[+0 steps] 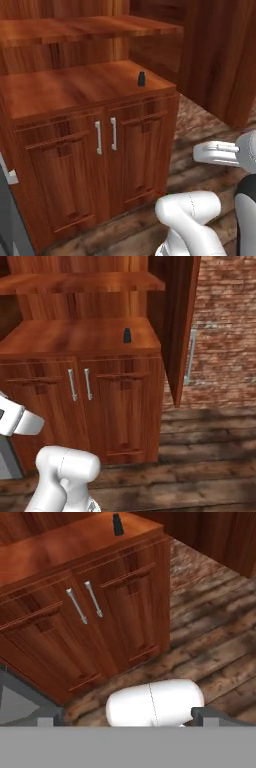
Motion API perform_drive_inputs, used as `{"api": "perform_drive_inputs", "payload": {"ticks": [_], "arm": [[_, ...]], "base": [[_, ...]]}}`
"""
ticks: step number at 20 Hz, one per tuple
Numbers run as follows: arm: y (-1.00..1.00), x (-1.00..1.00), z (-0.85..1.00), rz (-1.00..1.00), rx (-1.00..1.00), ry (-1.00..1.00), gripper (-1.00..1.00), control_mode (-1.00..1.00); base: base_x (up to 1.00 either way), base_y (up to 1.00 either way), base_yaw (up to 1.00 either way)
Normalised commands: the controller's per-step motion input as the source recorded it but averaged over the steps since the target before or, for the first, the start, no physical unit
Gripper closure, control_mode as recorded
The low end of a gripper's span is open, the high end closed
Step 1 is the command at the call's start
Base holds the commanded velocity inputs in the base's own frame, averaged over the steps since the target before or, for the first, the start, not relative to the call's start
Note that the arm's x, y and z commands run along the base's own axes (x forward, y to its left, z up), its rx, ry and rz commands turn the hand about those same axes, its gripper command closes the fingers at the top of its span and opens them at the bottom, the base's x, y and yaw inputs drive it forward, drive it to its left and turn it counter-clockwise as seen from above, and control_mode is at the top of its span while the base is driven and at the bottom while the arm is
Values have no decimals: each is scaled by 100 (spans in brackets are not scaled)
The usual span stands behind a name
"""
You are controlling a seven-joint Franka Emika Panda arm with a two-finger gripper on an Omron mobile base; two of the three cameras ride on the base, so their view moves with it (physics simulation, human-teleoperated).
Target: Retrieve the bottle and the shaker from the cabinet and place them next to the mixing bowl on the counter. Then add garlic from the fridge to the mixing bowl.
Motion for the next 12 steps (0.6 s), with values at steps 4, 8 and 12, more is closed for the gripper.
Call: {"api": "perform_drive_inputs", "payload": {"ticks": [4, 8, 12], "arm": [[0, 0, 0, 0, 0, 0, -100, 100], [0, 0, 0, 0, 0, 0, -100, 100], [0, 0, 0, 0, 0, 0, -100, 100]], "base": [[86, -38, 40], [100, -60, 11], [80, -28, 0]]}}
